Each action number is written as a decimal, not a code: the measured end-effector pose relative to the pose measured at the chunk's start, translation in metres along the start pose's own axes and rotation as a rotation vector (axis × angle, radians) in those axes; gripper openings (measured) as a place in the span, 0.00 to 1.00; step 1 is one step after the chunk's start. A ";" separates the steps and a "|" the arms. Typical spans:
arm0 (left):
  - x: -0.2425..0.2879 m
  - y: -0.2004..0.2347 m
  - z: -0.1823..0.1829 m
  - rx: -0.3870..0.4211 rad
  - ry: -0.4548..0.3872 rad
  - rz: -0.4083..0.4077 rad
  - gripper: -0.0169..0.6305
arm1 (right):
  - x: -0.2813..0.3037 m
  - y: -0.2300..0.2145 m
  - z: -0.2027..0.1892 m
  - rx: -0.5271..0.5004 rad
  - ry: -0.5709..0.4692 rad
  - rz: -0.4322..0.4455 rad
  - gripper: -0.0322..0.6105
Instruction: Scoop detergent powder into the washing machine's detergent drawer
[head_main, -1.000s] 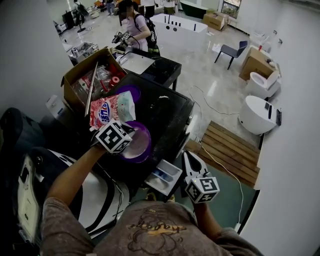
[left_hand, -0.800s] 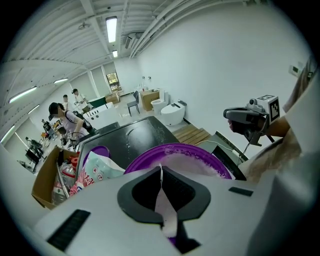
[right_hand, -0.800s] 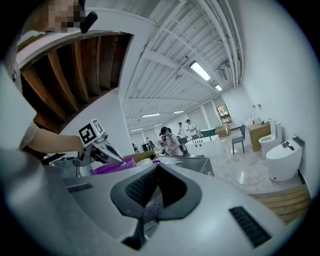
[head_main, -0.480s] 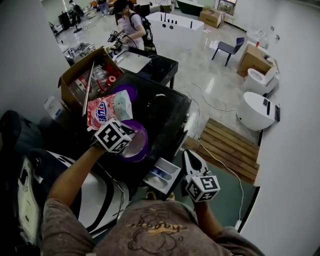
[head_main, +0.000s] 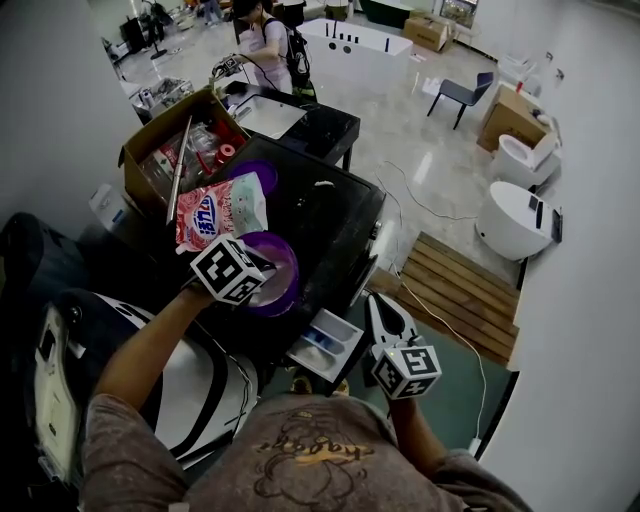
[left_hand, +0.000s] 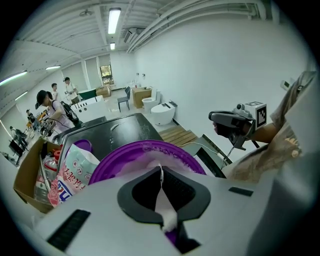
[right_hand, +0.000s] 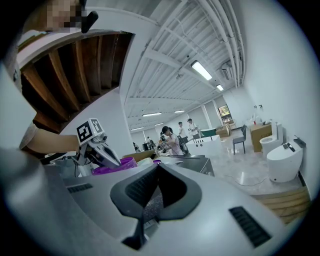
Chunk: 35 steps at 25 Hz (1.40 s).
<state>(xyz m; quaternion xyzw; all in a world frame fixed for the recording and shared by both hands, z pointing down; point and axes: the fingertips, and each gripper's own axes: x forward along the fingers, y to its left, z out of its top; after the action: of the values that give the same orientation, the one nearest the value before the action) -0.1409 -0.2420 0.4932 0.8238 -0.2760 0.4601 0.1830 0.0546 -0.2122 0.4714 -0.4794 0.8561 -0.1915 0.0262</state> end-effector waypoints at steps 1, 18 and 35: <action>0.000 -0.002 0.000 -0.001 0.002 -0.006 0.06 | 0.000 0.000 -0.001 0.003 0.000 0.004 0.05; -0.009 -0.025 -0.007 -0.065 -0.032 -0.109 0.07 | 0.007 0.008 -0.004 0.012 0.012 0.034 0.05; -0.031 -0.037 -0.014 -0.236 -0.162 -0.185 0.07 | 0.018 0.021 -0.015 -0.018 0.037 0.104 0.05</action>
<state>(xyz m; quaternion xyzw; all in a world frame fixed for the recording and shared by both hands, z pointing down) -0.1401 -0.1961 0.4718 0.8529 -0.2652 0.3375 0.2971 0.0243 -0.2131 0.4806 -0.4311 0.8818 -0.1908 0.0160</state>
